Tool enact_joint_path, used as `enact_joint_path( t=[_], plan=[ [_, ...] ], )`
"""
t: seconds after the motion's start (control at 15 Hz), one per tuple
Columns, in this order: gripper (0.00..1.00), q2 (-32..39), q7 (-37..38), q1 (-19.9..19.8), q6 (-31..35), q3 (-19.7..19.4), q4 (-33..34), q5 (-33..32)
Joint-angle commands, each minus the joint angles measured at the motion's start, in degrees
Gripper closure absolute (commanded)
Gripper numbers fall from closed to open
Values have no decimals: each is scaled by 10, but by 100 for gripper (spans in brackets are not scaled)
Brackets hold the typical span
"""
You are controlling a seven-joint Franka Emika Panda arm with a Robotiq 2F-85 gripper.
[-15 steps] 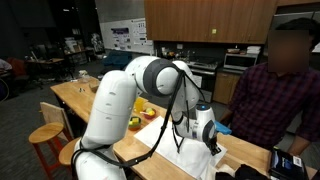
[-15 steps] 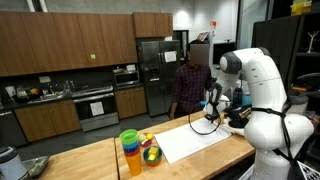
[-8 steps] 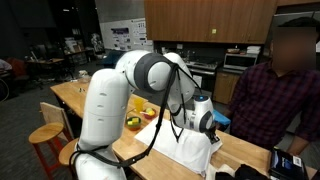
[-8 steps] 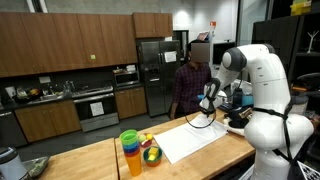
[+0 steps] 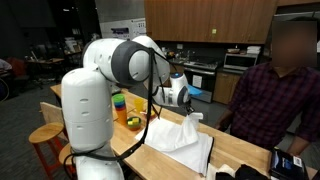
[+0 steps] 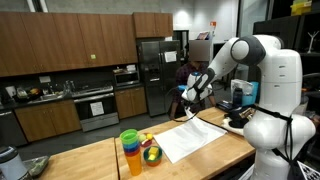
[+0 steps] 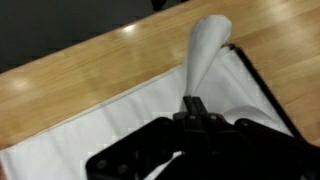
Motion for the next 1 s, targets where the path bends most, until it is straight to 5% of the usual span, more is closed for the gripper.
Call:
enact_joint_path(
  t=[0.0,0.2,0.47,0.93],
  plan=[
    [100,-24,0,-28,-8,127,-8,18],
    [100,-4,-12,-42,-22,220,8,44],
    [100,7,-9,-89,-66,294,11,49],
    [100,-3,1,-214,-146,318,-29,-32]
  ],
)
